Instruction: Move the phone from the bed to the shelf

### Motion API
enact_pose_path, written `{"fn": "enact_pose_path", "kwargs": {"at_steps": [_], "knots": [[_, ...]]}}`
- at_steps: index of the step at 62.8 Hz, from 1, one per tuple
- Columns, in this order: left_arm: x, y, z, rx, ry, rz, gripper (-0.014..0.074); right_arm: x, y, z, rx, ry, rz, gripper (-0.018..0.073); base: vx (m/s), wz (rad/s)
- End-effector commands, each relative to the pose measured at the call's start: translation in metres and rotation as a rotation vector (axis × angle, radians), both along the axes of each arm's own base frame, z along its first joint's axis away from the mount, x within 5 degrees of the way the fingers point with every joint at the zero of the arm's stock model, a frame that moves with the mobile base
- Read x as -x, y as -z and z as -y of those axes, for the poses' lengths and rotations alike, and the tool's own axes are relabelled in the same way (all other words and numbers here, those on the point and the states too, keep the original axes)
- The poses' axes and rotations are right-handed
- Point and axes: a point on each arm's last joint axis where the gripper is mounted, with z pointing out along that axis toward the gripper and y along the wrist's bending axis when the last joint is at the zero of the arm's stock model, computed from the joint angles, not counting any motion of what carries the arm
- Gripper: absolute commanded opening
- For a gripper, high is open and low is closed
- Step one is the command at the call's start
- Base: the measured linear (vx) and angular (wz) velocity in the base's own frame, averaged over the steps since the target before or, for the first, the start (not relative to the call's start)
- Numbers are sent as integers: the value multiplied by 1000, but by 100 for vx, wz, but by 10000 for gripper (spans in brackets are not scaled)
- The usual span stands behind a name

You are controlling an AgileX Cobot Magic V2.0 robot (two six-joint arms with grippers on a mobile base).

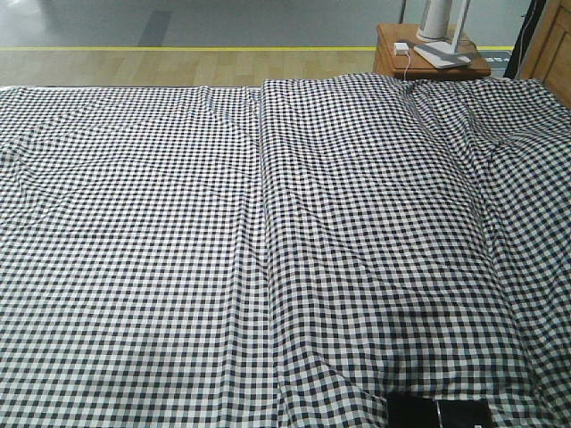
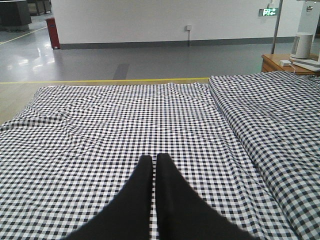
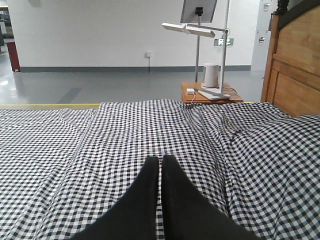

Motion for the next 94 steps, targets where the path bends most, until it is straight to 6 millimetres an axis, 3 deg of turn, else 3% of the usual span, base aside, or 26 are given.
{"fn": "enact_pose_path", "kwargs": {"at_steps": [1,21,35,48,63,71,80,87,94], "knots": [[0,-4,0,5,0,72,1,1,-9,1,22,9,127,-5,0,0],[0,-4,0,5,0,72,1,17,-58,2,47,34,587,-5,0,0],[0,-4,0,5,0,72,1,44,-131,0,56,37,773,-5,0,0],[0,-4,0,5,0,72,1,51,-209,-1,54,23,674,-3,0,0],[0,-4,0,5,0,72,1,15,-272,-1,50,6,427,5,0,0],[0,-4,0,5,0,72,1,-12,-285,0,47,-1,285,21,0,0],[0,-4,0,5,0,72,1,-43,-278,1,42,-9,108,83,0,0],[0,-4,0,5,0,72,1,-64,-263,1,37,-15,-42,168,0,0],[0,-4,0,5,0,72,1,-78,-249,1,33,-22,-178,321,0,0]]}}
